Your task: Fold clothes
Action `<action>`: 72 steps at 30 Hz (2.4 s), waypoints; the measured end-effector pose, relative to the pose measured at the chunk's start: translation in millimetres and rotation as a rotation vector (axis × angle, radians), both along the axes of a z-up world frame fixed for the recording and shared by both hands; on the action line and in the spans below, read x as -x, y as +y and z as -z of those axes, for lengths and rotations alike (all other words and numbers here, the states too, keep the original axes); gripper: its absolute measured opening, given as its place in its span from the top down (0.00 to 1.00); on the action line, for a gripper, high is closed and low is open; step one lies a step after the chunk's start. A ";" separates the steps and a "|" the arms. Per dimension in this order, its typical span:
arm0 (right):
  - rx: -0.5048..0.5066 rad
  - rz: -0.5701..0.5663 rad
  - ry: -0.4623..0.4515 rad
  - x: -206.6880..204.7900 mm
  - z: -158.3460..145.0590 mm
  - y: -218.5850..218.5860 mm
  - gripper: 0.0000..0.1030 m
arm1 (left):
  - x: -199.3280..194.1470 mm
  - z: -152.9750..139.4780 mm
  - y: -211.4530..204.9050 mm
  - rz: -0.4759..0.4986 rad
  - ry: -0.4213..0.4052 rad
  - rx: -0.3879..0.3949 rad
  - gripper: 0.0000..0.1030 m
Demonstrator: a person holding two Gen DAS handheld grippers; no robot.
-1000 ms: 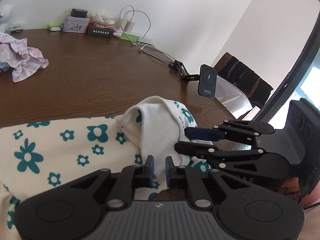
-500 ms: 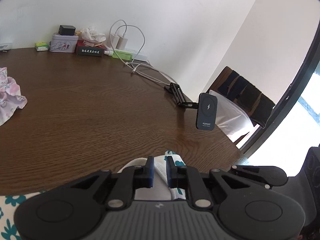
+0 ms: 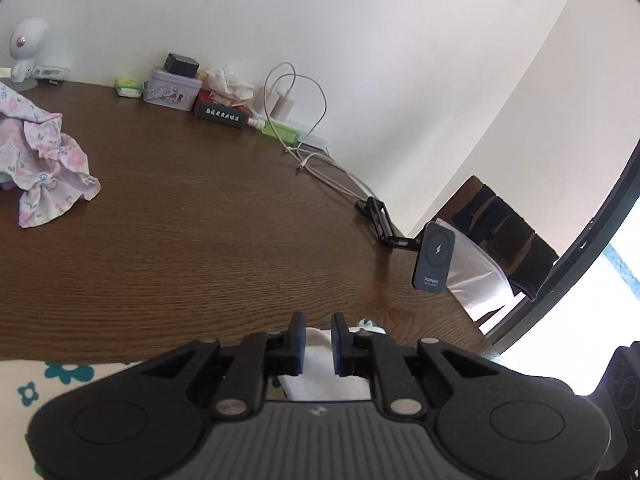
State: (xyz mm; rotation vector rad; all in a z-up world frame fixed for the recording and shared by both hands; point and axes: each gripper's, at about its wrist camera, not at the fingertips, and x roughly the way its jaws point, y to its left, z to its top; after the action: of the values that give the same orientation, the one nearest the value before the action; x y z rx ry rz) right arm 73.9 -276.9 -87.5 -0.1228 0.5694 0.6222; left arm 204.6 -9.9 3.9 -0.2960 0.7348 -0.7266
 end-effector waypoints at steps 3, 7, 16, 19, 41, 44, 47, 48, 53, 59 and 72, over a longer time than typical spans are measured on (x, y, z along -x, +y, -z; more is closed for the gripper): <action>-0.006 0.004 0.008 6.4 0.4 -5.4 0.69 | 16.5 0.7 2.1 0.040 -0.016 -0.013 0.90; 0.016 0.006 0.037 3.6 9.7 -1.7 0.69 | 26.1 17.0 -3.1 0.050 0.014 -0.082 0.91; 0.090 -0.008 0.003 13.3 15.9 7.3 0.68 | 19.8 38.4 4.3 0.014 0.075 -0.067 0.96; 0.064 -0.011 -0.013 16.3 12.5 4.0 0.63 | 21.2 35.8 5.6 0.002 0.081 -0.051 0.96; -0.177 0.122 0.065 35.1 -10.3 -51.8 0.00 | 130.7 -11.7 0.2 -0.075 -0.145 -0.156 0.00; -0.204 0.121 0.103 23.9 -6.1 -54.8 0.00 | 124.4 -11.2 0.0 -0.092 -0.149 -0.162 0.00; -0.252 0.102 0.181 -1.5 -0.4 -59.2 0.00 | 112.1 -13.0 -8.9 -0.094 -0.173 -0.186 0.10; -0.270 0.093 0.212 -12.1 1.7 -60.9 0.00 | 106.2 -13.3 -12.9 -0.089 -0.175 -0.191 0.13; -0.280 0.100 0.277 -52.1 11.5 -60.7 0.03 | 77.4 -4.5 -29.5 -0.093 -0.139 -0.221 0.62; -0.288 0.064 0.357 -75.7 24.4 -61.6 0.22 | 57.7 15.3 -33.5 -0.055 -0.075 -0.226 0.88; -0.374 -0.040 0.426 -93.6 30.9 -60.9 0.42 | 29.7 46.3 8.8 -0.069 0.107 -0.009 0.97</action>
State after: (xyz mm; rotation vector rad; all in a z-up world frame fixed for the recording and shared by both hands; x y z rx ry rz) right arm 167.5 -337.8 -118.5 0.3590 0.8508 0.7899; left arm 174.9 -1.2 -42.4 -0.3522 0.8247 -0.6455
